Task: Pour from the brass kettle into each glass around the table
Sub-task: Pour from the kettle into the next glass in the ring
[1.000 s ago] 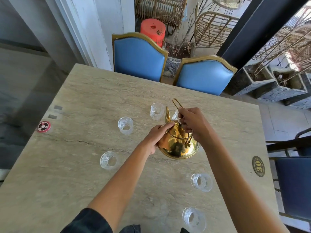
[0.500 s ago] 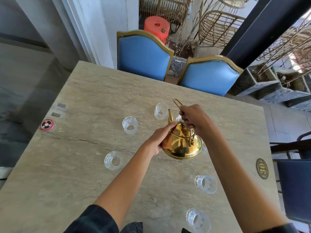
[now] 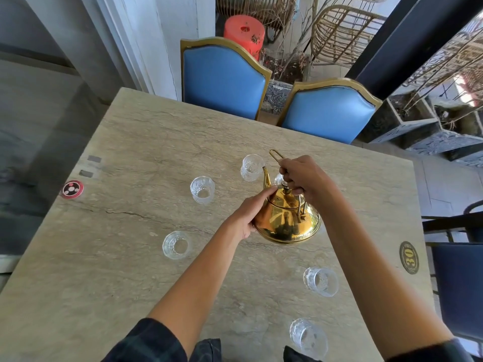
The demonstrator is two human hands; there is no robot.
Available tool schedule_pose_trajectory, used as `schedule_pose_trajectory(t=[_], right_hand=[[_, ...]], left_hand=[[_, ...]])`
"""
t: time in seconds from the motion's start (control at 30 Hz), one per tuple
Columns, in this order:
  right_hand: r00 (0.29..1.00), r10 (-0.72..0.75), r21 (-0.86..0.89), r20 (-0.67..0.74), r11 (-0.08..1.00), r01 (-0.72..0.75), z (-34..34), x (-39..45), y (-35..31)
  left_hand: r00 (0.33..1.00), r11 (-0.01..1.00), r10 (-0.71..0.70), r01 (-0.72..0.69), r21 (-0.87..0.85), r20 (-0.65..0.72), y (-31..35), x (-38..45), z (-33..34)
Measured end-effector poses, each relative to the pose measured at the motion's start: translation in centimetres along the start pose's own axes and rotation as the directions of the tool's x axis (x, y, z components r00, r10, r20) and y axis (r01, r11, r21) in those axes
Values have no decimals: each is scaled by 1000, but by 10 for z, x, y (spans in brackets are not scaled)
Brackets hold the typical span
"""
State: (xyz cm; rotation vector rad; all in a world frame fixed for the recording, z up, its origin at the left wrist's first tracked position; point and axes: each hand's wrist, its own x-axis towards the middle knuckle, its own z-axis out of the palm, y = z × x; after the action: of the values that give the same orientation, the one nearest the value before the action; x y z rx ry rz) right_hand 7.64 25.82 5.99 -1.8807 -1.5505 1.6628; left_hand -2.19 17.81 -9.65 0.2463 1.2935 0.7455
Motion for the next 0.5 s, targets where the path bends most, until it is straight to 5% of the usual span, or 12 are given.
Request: schedule_pose_trajectory(t=[0.5], right_hand=[[1000, -9, -15, 2, 1000, 9, -7, -4, -2]], left_hand=[[1000, 1000, 10, -10, -12, 5, 5, -10, 9]])
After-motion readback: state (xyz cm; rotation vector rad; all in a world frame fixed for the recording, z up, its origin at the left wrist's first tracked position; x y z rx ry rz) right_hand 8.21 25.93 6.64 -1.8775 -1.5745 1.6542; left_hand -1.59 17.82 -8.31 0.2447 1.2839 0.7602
